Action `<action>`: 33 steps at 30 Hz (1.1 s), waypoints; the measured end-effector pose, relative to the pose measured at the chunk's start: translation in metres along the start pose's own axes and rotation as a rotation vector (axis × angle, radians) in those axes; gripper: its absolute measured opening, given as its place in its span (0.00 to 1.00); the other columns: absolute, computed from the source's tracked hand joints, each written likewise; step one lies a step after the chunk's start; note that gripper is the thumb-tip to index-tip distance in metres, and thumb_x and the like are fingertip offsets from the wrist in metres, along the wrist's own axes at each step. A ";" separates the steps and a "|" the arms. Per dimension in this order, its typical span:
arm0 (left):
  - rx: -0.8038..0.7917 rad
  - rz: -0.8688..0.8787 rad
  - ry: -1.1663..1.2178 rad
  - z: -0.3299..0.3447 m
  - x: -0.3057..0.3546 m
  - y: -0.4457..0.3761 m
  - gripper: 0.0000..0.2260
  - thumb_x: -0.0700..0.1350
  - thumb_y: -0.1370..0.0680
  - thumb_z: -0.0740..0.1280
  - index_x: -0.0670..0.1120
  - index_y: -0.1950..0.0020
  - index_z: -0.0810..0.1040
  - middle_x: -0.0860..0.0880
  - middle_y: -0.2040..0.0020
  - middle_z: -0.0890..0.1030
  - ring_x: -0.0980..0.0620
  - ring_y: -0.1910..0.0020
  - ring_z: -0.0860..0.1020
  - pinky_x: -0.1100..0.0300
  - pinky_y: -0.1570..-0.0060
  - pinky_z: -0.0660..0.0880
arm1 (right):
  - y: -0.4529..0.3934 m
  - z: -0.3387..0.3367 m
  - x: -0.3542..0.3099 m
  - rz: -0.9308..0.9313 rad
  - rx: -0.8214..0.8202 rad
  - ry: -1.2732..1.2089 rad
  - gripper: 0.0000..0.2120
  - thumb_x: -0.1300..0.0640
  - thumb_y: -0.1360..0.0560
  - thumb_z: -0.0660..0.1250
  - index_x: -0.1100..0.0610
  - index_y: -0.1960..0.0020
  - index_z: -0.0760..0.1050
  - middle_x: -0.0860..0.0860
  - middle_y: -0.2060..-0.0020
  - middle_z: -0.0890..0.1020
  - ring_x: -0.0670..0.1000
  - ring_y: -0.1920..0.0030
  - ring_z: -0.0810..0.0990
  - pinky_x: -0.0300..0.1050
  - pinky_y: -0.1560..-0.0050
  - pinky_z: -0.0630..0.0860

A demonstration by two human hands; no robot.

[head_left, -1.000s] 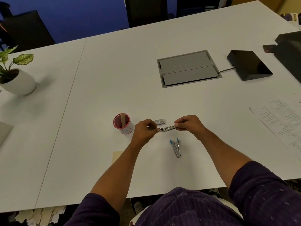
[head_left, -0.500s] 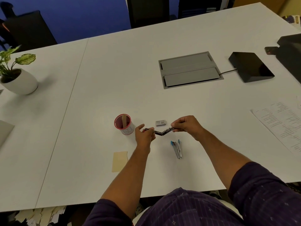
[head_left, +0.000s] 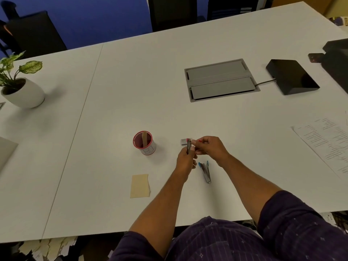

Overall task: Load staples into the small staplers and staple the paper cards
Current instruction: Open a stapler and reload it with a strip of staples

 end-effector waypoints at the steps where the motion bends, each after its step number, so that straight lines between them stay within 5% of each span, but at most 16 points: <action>1: -0.002 -0.012 0.016 0.001 -0.001 0.000 0.19 0.59 0.17 0.59 0.43 0.44 0.75 0.48 0.58 0.76 0.54 0.67 0.72 0.60 0.64 0.74 | 0.001 -0.001 0.002 0.001 -0.004 -0.024 0.14 0.47 0.27 0.77 0.57 0.50 0.85 0.55 0.58 0.88 0.55 0.57 0.88 0.45 0.50 0.85; 5: -0.018 -0.028 -0.031 0.006 -0.011 0.003 0.19 0.62 0.18 0.58 0.46 0.43 0.73 0.50 0.58 0.74 0.55 0.67 0.70 0.62 0.65 0.72 | 0.005 -0.003 0.011 0.022 -0.016 -0.054 0.12 0.54 0.25 0.76 0.59 0.45 0.82 0.57 0.58 0.88 0.59 0.56 0.87 0.48 0.51 0.85; 9: 0.004 -0.051 -0.033 0.013 -0.020 0.008 0.21 0.62 0.17 0.54 0.46 0.37 0.72 0.50 0.54 0.76 0.54 0.63 0.73 0.63 0.65 0.73 | 0.011 0.004 0.013 0.048 0.123 0.052 0.21 0.45 0.29 0.79 0.55 0.43 0.78 0.53 0.59 0.85 0.50 0.65 0.84 0.43 0.62 0.81; 14: -0.002 -0.014 -0.030 0.022 -0.021 0.013 0.17 0.61 0.17 0.54 0.51 0.46 0.74 0.50 0.55 0.79 0.57 0.65 0.74 0.64 0.66 0.74 | 0.015 0.013 0.016 0.103 0.000 0.008 0.21 0.37 0.26 0.72 0.55 0.48 0.84 0.52 0.57 0.86 0.48 0.60 0.83 0.43 0.62 0.78; 18: 0.040 0.083 -0.148 0.020 -0.029 0.013 0.17 0.55 0.15 0.54 0.46 0.36 0.74 0.47 0.45 0.80 0.52 0.50 0.79 0.53 0.46 0.77 | 0.015 0.014 0.019 0.066 -0.013 0.003 0.14 0.43 0.24 0.73 0.53 0.49 0.86 0.50 0.57 0.87 0.47 0.55 0.84 0.41 0.56 0.76; 20: 0.061 0.128 -0.208 0.017 -0.032 0.014 0.15 0.53 0.14 0.54 0.46 0.36 0.73 0.52 0.46 0.78 0.53 0.47 0.77 0.60 0.47 0.74 | 0.017 0.013 0.020 0.060 -0.024 -0.009 0.12 0.44 0.24 0.73 0.51 0.47 0.86 0.48 0.56 0.88 0.44 0.55 0.84 0.38 0.55 0.76; 23: 0.087 0.144 -0.234 0.016 -0.035 0.017 0.11 0.52 0.14 0.54 0.50 0.41 0.73 0.53 0.49 0.78 0.56 0.51 0.77 0.67 0.53 0.71 | 0.020 0.013 0.023 0.053 -0.035 -0.029 0.13 0.44 0.25 0.74 0.52 0.48 0.86 0.50 0.55 0.88 0.44 0.55 0.85 0.34 0.57 0.77; 33: 0.098 0.037 -0.078 0.022 -0.036 0.016 0.17 0.56 0.16 0.57 0.47 0.56 0.75 0.49 0.64 0.78 0.53 0.66 0.76 0.57 0.61 0.74 | 0.013 0.014 0.025 0.050 0.077 0.021 0.11 0.49 0.28 0.78 0.55 0.61 0.82 0.48 0.66 0.84 0.43 0.64 0.82 0.34 0.63 0.77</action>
Point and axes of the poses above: each hand's wrist, its own y-axis away from the middle knuckle, its own z-axis out of the palm, x = y × z, the point moved 2 cm from there along -y, towards the middle knuckle
